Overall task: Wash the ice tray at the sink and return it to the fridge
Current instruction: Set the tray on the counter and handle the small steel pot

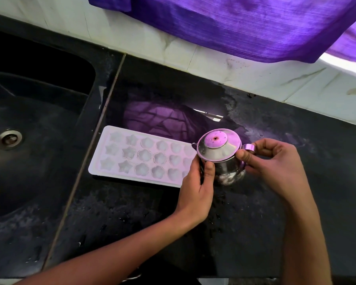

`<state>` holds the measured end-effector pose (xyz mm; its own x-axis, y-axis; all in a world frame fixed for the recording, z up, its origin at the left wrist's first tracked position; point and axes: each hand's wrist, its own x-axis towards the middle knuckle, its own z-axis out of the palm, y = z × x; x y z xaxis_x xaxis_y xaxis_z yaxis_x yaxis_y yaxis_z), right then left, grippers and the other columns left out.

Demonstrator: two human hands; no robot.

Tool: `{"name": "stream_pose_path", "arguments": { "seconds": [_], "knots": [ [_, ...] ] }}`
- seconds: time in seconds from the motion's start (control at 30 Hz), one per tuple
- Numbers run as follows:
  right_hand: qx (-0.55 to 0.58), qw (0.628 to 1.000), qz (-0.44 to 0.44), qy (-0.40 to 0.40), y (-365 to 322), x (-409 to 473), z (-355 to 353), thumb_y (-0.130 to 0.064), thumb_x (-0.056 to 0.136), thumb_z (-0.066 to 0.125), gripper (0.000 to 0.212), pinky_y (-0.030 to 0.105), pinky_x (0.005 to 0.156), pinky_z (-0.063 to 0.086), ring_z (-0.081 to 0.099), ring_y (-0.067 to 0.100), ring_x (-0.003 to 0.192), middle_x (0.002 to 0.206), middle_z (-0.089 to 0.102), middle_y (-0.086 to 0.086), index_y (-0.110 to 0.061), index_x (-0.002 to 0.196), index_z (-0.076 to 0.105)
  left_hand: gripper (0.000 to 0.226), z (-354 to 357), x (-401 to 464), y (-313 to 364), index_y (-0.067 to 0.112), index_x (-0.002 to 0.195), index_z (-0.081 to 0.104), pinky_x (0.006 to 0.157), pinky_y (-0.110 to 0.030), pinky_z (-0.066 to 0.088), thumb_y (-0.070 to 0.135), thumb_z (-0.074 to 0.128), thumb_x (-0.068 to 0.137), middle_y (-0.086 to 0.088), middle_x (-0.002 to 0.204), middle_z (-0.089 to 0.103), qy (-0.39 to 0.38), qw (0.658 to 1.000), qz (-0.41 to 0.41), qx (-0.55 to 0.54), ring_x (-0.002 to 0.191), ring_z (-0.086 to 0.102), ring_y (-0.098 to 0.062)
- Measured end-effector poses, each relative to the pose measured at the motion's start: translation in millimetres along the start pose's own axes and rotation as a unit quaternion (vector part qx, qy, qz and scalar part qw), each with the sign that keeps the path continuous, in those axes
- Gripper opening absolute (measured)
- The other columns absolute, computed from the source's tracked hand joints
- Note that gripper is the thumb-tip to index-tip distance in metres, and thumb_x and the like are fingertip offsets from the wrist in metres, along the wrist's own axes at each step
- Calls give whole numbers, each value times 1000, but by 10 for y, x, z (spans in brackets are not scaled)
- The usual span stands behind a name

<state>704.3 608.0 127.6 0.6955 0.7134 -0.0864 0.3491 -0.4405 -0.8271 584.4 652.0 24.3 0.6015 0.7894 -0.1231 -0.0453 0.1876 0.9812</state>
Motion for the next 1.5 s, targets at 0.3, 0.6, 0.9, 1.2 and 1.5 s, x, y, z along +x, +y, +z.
{"name": "stream_pose_path", "arguments": {
  "seconds": [0.3,0.6,0.9,1.2,1.5],
  "knots": [
    [-13,1000,-2,-16,-86,82,65,-39,49,78,36,57,77,55,68,40,76,68,71,12,-12,69,65,51,-41,80,7,23,132,46,85,-2,35,52,31,93,30,111,55,3,1000,-18,-6,106,49,17],
    [-28,999,0,-26,-111,125,63,-46,44,77,41,51,75,57,70,33,73,67,72,9,-14,68,66,57,-56,111,40,20,132,46,82,1,34,52,29,87,26,113,55,-9,1000,-20,-18,103,47,20],
    [-33,999,-4,-33,-133,138,56,-45,45,76,38,45,72,59,71,29,71,67,72,7,-16,67,65,57,-67,118,43,22,133,46,81,1,34,52,29,88,26,112,56,-11,1000,-23,-17,102,48,21],
    [-30,999,-3,-30,-132,131,43,-46,45,76,41,46,73,58,71,28,70,67,72,6,-15,69,66,53,-74,119,70,24,132,46,79,2,33,51,30,90,31,110,53,-15,999,-25,-19,99,47,25],
    [-14,999,-3,-29,-119,111,35,-35,52,77,32,39,70,60,71,28,73,69,72,9,-12,72,66,52,-83,117,78,26,133,44,81,3,33,51,29,90,29,114,53,-15,1000,-14,-8,101,45,26]
  ]
}}
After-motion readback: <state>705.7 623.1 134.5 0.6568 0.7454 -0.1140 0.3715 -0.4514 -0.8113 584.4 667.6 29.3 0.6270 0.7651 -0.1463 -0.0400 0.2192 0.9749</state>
